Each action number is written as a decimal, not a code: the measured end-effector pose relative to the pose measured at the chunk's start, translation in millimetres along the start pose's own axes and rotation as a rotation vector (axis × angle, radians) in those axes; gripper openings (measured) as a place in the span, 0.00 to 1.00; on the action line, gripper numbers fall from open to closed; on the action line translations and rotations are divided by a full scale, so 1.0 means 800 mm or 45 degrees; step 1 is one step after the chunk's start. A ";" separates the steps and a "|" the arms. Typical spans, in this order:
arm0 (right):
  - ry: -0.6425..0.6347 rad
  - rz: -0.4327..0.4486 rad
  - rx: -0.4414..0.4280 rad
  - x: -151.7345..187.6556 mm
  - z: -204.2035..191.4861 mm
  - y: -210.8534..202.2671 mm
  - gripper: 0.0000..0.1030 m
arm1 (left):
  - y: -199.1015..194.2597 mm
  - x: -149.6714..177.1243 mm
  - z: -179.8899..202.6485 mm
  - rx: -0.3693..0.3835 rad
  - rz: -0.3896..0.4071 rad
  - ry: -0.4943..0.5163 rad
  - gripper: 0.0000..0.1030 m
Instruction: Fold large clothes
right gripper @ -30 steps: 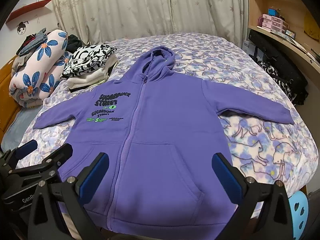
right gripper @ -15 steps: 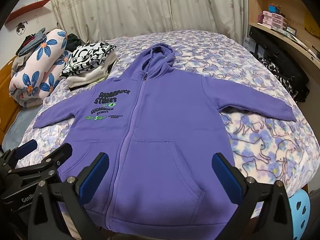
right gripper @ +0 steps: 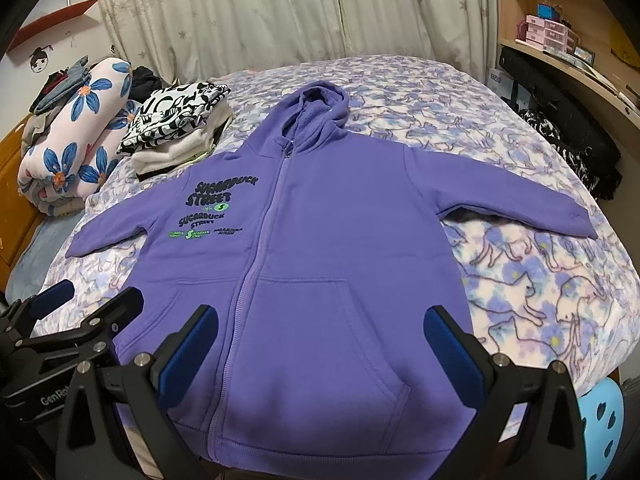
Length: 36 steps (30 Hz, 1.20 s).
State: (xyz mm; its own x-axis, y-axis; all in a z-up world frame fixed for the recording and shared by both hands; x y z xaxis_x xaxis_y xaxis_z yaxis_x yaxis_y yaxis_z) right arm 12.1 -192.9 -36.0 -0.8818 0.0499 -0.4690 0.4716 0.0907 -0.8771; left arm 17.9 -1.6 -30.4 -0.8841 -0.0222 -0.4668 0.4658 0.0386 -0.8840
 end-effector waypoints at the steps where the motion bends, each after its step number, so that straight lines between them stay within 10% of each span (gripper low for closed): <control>1: 0.001 -0.003 -0.003 0.000 0.001 0.002 1.00 | 0.000 0.000 0.001 -0.001 -0.001 0.000 0.99; 36: 0.021 -0.089 -0.078 -0.007 0.007 0.038 1.00 | 0.024 -0.013 0.007 -0.012 -0.038 0.014 0.99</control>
State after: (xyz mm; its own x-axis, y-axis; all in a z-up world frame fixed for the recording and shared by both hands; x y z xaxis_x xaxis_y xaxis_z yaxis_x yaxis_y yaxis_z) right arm 31.3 -195.7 -60.8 -0.9126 0.0576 -0.4049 0.4088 0.1549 -0.8994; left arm 35.9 -6.1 -42.4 -0.8980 -0.0124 -0.4398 0.4388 0.0472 -0.8974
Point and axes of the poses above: each gripper's, at about its wrist camera, not at the fingertips, and y roughly the way its jaws point, z to its right, x to its underside, the point moved 3 cm from there along y, roughly the way its jaws point, and after that the axes turned 11 degrees about -z, right-handed, at the moved point
